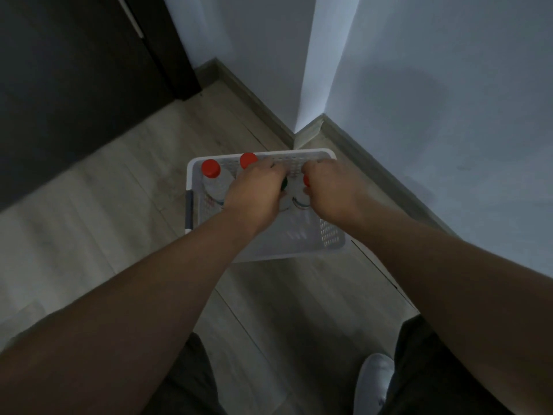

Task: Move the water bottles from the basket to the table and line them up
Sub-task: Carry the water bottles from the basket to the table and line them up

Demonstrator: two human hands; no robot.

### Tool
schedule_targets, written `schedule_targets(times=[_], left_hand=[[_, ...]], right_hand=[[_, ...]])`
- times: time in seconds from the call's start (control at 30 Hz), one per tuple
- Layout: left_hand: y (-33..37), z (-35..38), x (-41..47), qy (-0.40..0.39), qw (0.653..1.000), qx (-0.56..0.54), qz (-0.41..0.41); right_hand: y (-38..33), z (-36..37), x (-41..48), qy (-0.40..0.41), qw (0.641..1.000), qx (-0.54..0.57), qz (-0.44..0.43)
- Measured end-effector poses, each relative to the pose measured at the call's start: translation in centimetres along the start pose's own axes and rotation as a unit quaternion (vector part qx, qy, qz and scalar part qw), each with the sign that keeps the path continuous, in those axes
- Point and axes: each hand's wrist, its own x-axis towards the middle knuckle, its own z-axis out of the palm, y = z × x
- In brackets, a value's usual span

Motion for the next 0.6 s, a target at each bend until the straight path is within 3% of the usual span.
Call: schedule_targets(times=[0.3, 0.6], left_hand=[[-2.3, -1.7, -3.1, -0.058, 0.998, -0.005, -0.020], [-4.2, -1.9, -4.0, -0.078, 0.997, 0.004, -0.021]], right_hand=[[-3.0, -0.5, -0.9, -0.071, 0.997, 0.003, -0.040], [-5.0, 0.6, -0.7, -0.062, 0.995, -0.017, -0.075]])
